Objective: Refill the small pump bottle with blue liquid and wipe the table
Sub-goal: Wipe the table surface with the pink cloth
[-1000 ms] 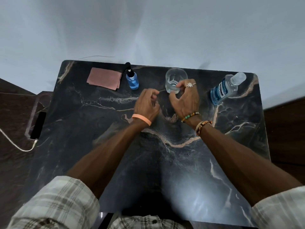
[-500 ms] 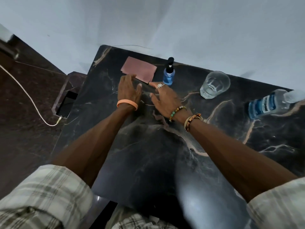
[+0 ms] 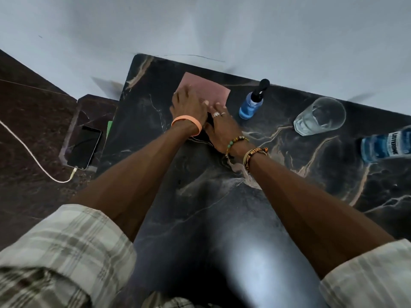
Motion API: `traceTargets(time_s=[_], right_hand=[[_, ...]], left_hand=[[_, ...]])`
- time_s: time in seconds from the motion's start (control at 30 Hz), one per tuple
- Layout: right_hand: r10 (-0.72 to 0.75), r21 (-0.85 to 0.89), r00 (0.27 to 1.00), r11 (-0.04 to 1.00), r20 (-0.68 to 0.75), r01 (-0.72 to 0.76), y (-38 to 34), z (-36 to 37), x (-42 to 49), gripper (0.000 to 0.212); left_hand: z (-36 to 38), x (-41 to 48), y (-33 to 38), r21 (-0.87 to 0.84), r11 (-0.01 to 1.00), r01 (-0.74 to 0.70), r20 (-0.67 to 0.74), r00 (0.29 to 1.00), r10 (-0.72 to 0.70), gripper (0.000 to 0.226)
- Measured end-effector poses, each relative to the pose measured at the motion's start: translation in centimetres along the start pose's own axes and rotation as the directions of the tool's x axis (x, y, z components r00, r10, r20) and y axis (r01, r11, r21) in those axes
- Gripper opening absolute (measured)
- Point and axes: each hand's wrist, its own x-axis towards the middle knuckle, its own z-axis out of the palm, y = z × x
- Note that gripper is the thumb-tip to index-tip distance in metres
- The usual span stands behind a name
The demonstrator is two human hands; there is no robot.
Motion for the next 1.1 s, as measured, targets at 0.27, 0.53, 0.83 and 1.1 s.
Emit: traceTargets(time_s=[0.27, 0.53, 0.83, 1.1], right_hand=[[0.0, -0.118, 1.0, 0.993, -0.01, -0.001, -0.1, 0.3, -0.8, 0.054], [0.019, -0.005, 0.995, 1.0, -0.097, -0.02, -1.3, 0.6, -4.4, 0.048], [0.459, 0.942, 0.886, 0.263, 0.069, -0.209, -3.6, 1.1, -11.1, 0.081], [0.659, 0.884, 0.748, 0.301, 0.079, -0.359, 3.9, 0.4, -20.2, 0.018]], left_hand=[[0.2, 1.8, -1.0, 0.021, 0.995, 0.098, -0.087, 0.992, -0.096, 0.077], [-1.2, -0.5, -2.9, -0.559, 0.828, 0.043, -0.091, 0.989, -0.112, 0.02], [0.7, -14.0, -0.4, -0.861, 0.504, -0.059, 0.038, 0.983, 0.179, 0.02], [6.4, -25.5, 2.9, -0.672, 0.666, -0.325, 0.046, 0.879, 0.475, 0.026]])
